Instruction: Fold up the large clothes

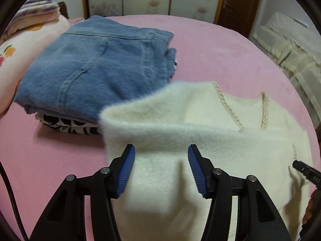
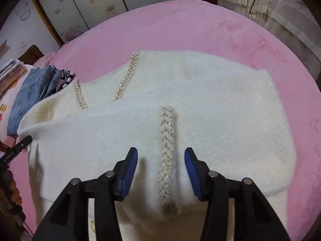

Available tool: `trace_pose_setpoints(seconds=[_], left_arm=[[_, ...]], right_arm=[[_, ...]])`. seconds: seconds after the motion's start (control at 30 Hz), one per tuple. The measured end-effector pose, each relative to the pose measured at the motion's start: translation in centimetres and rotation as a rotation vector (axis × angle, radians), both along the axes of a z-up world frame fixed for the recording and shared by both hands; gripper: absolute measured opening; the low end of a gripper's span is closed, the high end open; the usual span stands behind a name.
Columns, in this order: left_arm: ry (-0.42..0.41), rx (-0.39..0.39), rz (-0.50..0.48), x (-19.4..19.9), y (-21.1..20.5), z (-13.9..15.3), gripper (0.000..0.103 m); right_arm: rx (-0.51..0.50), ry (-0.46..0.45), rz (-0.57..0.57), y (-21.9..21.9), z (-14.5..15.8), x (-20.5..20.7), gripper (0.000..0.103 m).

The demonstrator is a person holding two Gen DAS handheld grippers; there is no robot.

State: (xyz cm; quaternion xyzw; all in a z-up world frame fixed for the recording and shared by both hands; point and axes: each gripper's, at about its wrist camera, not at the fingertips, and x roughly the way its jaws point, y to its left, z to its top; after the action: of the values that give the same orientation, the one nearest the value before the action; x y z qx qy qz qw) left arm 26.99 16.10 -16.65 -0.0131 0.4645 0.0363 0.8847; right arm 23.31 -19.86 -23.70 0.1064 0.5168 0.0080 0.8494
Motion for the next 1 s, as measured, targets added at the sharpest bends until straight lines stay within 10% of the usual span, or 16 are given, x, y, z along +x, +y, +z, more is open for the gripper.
trace_pose_setpoints(seconds=[0.3,0.37,0.47,0.67,1.0], left_arm=[[0.014,0.030,0.201,0.5,3.6,-1.8,0.076],[0.017,0.026,0.210,0.6,3.9,-2.2,0.080],[0.022,-0.013,0.213,0.8,4.7,-2.7,0.079],[0.013,0.121,0.211,1.7,3.4,-3.2,0.075],[0.065,0.024,0.266,1.8,4.8,-4.5,0.075]], right_arm=[[0.021,-0.009,0.065,0.0,-1.6,3.5,0.053],[-0.020,-0.016,0.114,0.7,-1.6,3.9,0.027],[-0.042,-0.022,0.143,1.2,-1.6,4.2,0.019],[-0.121,-0.078,0.149,2.9,-1.4,4.8,0.017],[-0.211,-0.091,0.133,4.0,-1.9,5.3,0.022]])
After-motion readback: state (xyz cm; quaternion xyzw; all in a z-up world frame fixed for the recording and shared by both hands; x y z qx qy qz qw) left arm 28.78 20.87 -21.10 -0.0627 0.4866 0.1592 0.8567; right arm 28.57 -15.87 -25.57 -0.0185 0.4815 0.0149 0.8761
